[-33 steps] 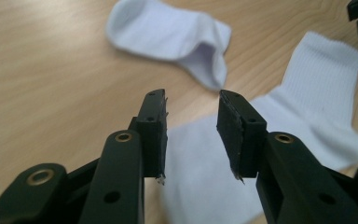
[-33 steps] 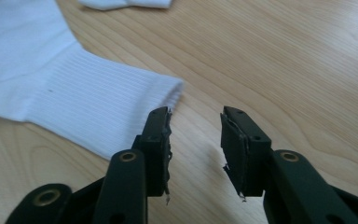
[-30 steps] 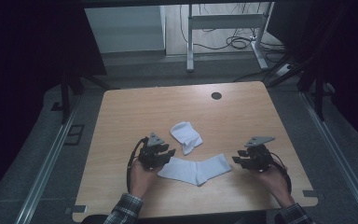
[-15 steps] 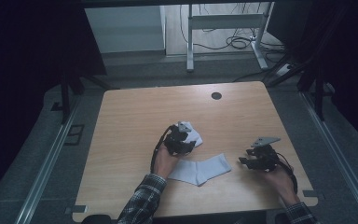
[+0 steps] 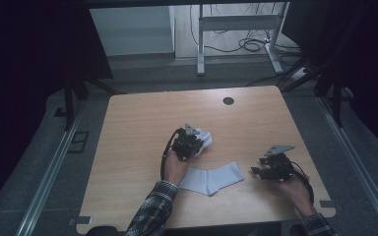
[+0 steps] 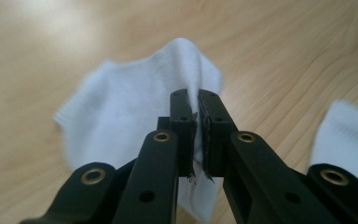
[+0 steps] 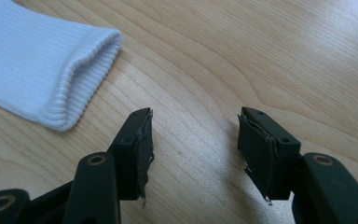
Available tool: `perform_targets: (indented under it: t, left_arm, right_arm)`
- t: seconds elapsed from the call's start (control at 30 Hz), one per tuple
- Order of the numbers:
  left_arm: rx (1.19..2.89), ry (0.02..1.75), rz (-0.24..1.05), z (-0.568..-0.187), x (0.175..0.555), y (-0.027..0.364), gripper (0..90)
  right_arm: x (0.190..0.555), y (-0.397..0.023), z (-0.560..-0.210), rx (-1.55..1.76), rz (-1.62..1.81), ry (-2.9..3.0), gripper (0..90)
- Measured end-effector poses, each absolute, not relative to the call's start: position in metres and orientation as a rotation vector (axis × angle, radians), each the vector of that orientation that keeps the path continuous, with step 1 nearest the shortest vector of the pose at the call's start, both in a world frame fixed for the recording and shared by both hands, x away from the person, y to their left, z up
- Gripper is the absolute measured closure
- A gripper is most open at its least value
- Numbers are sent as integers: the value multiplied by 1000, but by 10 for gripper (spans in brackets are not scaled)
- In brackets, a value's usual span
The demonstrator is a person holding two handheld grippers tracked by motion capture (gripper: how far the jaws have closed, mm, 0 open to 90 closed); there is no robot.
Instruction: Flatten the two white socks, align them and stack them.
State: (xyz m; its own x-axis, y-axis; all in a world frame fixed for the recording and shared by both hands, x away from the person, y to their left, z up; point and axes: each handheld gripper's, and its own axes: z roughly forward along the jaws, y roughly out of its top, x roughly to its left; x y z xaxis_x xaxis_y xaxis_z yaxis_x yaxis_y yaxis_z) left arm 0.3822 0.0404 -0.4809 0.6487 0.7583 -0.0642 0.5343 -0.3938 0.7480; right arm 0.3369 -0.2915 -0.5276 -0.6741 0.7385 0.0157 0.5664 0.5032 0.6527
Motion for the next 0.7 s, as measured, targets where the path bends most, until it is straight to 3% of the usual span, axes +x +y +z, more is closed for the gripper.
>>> perform_targets:
  t: [0.37,0.57,0.7]
  left_arm:
    - [1971,1004,484,-404,378,62,847]
    - [2067,1115,527,-445,396,63,838]
    - [2119,1177,489,-481,404,64,801]
  right_arm:
    - [337,-291,-528,1096,929,2482,438]
    - [337,-291,-528,1094,931,2482,434]
    - [337,-291,-528,1095,936,2482,432]
